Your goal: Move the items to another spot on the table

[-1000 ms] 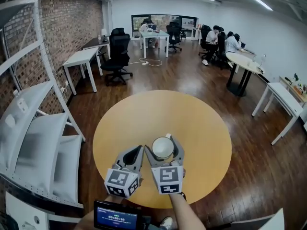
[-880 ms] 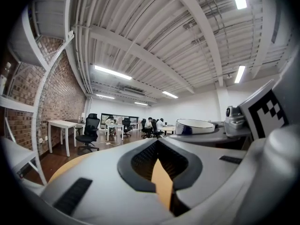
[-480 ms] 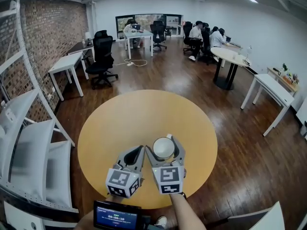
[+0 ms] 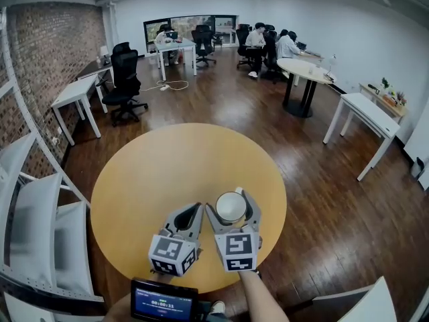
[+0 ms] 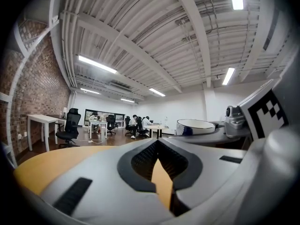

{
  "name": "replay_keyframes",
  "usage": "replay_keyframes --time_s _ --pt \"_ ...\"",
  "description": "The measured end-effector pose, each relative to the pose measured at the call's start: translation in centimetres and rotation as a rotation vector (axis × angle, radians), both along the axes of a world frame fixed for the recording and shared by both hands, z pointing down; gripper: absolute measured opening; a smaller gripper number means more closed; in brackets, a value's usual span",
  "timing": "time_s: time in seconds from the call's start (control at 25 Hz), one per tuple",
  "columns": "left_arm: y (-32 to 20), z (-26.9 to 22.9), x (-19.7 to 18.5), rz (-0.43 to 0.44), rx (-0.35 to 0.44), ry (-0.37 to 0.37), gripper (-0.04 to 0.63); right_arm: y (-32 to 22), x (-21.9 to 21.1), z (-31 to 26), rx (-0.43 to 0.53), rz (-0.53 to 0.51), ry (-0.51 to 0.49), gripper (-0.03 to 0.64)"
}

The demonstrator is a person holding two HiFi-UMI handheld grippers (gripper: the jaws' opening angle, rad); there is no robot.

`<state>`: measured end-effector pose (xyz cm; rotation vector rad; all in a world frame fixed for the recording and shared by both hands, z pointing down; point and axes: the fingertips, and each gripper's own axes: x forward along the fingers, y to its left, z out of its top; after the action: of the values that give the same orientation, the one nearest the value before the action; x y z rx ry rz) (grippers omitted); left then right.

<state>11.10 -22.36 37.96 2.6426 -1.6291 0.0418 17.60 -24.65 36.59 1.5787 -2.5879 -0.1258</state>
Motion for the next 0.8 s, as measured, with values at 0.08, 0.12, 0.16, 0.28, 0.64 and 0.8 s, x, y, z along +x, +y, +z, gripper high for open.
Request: replay_keyframes --time_s 0.08,0.12,0.16,0.28,0.64,0.8 --pt "-0.3 0.3 1.5 0.017 -0.003 0.002 0.005 -0.2 1.5 0.2 -0.002 0.016 0.007 0.402" --pt "-0.4 0.4 2.2 0.025 -0.005 0.002 0.005 -0.4 2.1 0.3 -0.003 0.024 0.009 0.402" --pt "-0.6 0.6 2.9 0.033 -0.006 0.003 0.005 -0.5 2.8 0.4 -0.005 0.031 0.010 0.402" --pt "-0.9 1.1 4.7 0.049 -0.010 0.007 0.005 -0.7 4.7 0.8 -0.007 0.050 0.010 0.402" --pt "-1.3 2.4 8.6 0.085 -0.020 0.007 0.005 -0.9 8.7 2.1 -0.018 0.101 0.010 0.402" --pt "-1.6 2.5 9.8 0.095 -0.022 0.008 0.005 -1.0 10.0 2.5 -0.024 0.116 0.009 0.402"
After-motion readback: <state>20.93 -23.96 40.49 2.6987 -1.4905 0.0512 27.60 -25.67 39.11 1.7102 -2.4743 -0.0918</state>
